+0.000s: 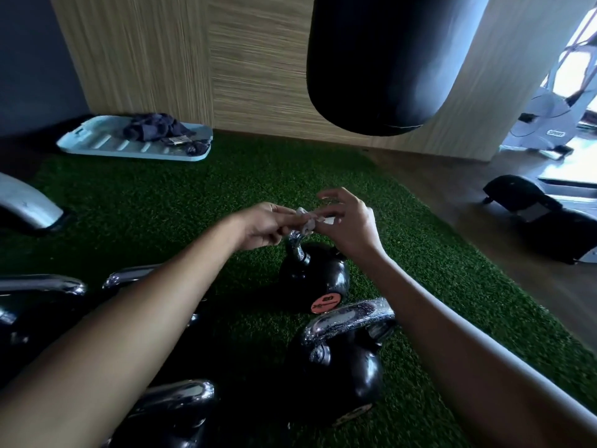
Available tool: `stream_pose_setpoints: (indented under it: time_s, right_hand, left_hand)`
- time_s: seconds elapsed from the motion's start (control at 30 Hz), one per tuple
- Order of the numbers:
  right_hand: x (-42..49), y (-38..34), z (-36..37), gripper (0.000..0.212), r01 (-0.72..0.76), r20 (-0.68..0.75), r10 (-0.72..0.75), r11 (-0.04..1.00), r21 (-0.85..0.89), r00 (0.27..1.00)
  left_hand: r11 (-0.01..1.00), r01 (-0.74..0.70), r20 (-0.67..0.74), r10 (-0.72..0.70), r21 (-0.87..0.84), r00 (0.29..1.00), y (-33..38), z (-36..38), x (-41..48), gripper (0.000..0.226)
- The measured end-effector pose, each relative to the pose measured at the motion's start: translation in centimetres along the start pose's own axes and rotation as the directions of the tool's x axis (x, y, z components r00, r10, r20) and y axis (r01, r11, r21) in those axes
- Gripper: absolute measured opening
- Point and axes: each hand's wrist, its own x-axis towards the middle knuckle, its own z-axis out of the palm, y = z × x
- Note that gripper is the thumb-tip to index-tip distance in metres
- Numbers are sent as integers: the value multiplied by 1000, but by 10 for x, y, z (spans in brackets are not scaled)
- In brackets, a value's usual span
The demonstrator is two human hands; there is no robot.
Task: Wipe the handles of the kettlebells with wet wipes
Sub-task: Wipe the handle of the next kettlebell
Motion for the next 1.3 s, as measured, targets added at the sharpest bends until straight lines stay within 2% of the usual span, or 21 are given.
stream_pose_setpoints:
  time_s: [0.03, 0.1, 0.17, 0.2, 0.27, 0.33, 0.4, 0.47, 0.6, 0.7, 0.83, 0.9, 0.97, 1.07, 1.17, 1.23, 1.3]
  right_hand:
    - [4, 5, -2, 58, -4, 44, 7, 998, -64, 999]
    - [15, 18, -8, 69, -19, 98, 54, 946, -325, 994]
    - [24, 29, -16, 68, -22, 170, 148, 812, -583, 974]
    - [26, 32, -19, 62, 7, 222, 179, 763, -647, 959]
    - [28, 36, -22, 44, 82, 298, 182, 714, -695, 937]
    - [28, 38, -23, 35, 136, 312, 141, 682, -719, 940]
    - [26, 41, -23, 35, 166, 305, 110, 645, -746, 946]
    - [27, 44, -22, 37, 164, 286, 93, 638, -752, 954]
    - [30, 49, -18, 37, 101, 220, 94, 671, -734, 971]
    - [31, 53, -15, 42, 79, 196, 84, 710, -699, 977]
    - [33, 55, -13, 34, 81, 167, 45, 731, -677, 985]
    - [31, 56, -13, 26, 85, 160, 27, 751, -654, 987]
    - [30, 58, -14, 17, 91, 161, 17, 765, -637, 987]
    - [32, 55, -14, 20, 83, 178, 48, 750, -656, 983]
    - [34, 53, -13, 26, 60, 174, 82, 729, -682, 981]
    - [35, 54, -12, 29, 36, 164, 106, 726, -687, 981]
    - [35, 56, -9, 28, 15, 156, 124, 733, -680, 980]
  left_hand:
    - [1000, -14, -29, 14, 7, 999, -3, -2, 0, 38]
    - [992, -79, -149, 94, 99, 984, -3, -2, -4, 46]
    - [939, -155, -319, 255, 306, 913, 0, 1, -4, 44]
    - [880, -194, -355, 365, 434, 861, 2, 3, -2, 41]
    - [703, -264, -293, 565, 660, 771, 9, 10, 1, 37]
    - [549, -312, -179, 664, 775, 726, 15, 21, 5, 31]
    - [434, -353, -49, 685, 829, 727, 16, 33, 9, 31]
    - [376, -354, 32, 645, 856, 763, 11, 42, 13, 37]
    - [333, -306, 44, 609, 892, 792, 0, 34, 15, 37]
    - [329, -331, 60, 623, 885, 780, -3, 23, 16, 41]
    - [261, -364, 114, 653, 894, 749, -8, 30, 22, 40]
    - [304, -326, 69, 627, 895, 776, -9, 24, 20, 34]
    - [424, -333, -4, 622, 842, 783, -19, 12, 18, 32]
    - [637, -337, -161, 593, 694, 789, -47, 3, 16, 32]
    - [891, -290, -350, 410, 348, 842, -68, 7, 21, 34]
    - [971, -194, -406, 235, 140, 883, -82, 9, 20, 33]
    - [983, -49, -433, 123, 178, 893, -98, 11, 16, 29]
